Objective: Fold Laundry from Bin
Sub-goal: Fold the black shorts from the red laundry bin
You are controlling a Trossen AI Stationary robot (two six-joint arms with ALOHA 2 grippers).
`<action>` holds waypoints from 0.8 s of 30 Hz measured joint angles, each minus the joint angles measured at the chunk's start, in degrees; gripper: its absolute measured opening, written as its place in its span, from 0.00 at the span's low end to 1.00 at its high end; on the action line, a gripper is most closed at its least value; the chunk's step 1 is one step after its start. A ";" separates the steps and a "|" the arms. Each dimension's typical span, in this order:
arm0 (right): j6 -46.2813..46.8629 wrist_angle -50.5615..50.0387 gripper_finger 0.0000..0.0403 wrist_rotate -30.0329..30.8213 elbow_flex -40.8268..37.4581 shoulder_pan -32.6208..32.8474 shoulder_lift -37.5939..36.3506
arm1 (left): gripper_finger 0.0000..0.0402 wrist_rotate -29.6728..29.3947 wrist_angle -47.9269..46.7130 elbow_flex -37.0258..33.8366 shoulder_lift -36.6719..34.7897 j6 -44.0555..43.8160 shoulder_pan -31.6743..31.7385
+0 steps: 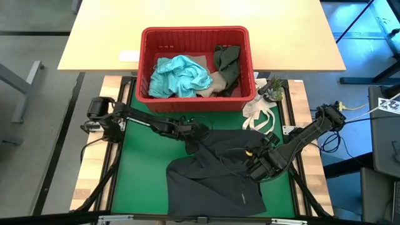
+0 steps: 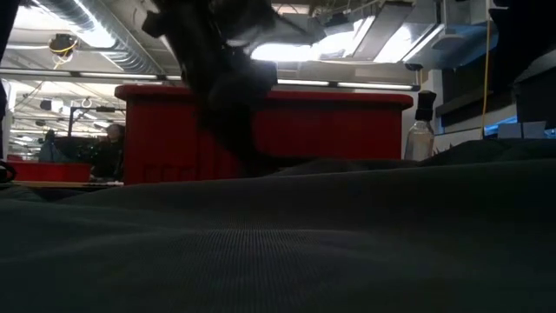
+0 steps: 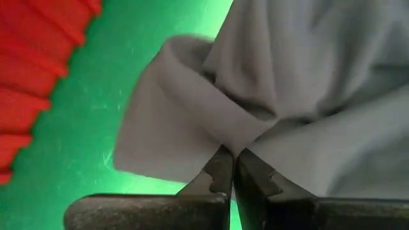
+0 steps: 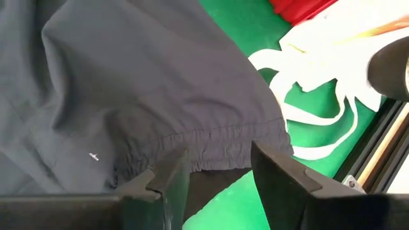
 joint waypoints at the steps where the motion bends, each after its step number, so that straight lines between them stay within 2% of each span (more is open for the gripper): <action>1: 0.00 -0.06 0.41 0.00 0.00 -0.06 0.00 | 0.01 -0.02 0.50 0.00 -0.72 0.02 -0.12; 5: 0.00 0.01 0.41 0.01 0.00 -0.89 0.00 | 0.01 0.54 4.45 0.00 -2.70 0.04 -0.22; 16: -0.05 -0.32 0.41 2.57 0.00 -1.57 0.00 | 0.00 6.47 23.20 -0.02 -2.71 1.37 -3.20; 21: -0.19 0.03 0.41 8.22 0.00 -1.57 0.00 | 0.00 6.19 28.45 -0.02 -1.80 2.48 -6.15; 24: -3.94 1.18 0.41 11.43 0.00 -1.57 0.00 | 0.00 6.01 30.07 -0.02 -0.66 4.78 -7.87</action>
